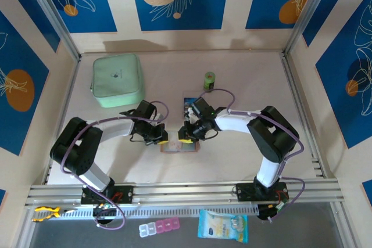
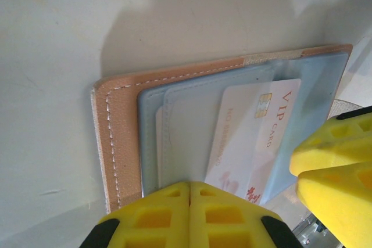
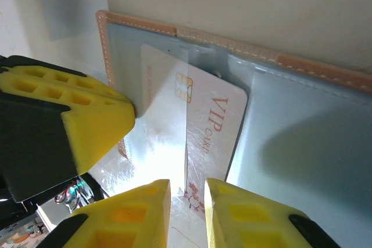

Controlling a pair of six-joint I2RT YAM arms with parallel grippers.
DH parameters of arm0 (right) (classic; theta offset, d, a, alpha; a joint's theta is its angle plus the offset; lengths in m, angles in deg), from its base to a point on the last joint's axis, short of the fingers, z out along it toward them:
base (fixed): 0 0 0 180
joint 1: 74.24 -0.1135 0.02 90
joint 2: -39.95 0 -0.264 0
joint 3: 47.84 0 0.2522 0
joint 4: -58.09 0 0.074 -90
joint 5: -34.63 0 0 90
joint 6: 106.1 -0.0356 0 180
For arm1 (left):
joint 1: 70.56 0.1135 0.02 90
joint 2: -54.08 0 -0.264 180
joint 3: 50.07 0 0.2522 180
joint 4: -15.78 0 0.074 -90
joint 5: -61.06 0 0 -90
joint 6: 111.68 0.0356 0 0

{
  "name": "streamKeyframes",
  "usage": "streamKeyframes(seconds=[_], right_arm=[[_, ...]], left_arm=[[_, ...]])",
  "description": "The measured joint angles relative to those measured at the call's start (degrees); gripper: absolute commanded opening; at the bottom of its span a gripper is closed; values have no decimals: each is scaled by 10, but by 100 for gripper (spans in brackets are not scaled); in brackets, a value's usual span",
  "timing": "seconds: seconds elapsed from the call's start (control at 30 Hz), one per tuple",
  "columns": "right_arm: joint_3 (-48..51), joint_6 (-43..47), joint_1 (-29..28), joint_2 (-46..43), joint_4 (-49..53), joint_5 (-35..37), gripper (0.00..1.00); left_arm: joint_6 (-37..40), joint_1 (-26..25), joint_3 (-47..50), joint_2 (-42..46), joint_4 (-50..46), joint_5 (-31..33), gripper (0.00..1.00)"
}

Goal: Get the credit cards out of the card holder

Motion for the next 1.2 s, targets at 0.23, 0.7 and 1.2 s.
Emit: streamKeyframes(seconds=[0.23,0.7,1.2], right_arm=[[0,-4,3,10,12,0,24],[-2,-19,6,27,-21,-28,22],[13,-31,9,27,-56,-41,13]], left_arm=[[0,0,0,0,0,0,0],[0,0,0,0,0,0,0],[0,0,0,0,0,0,0]])
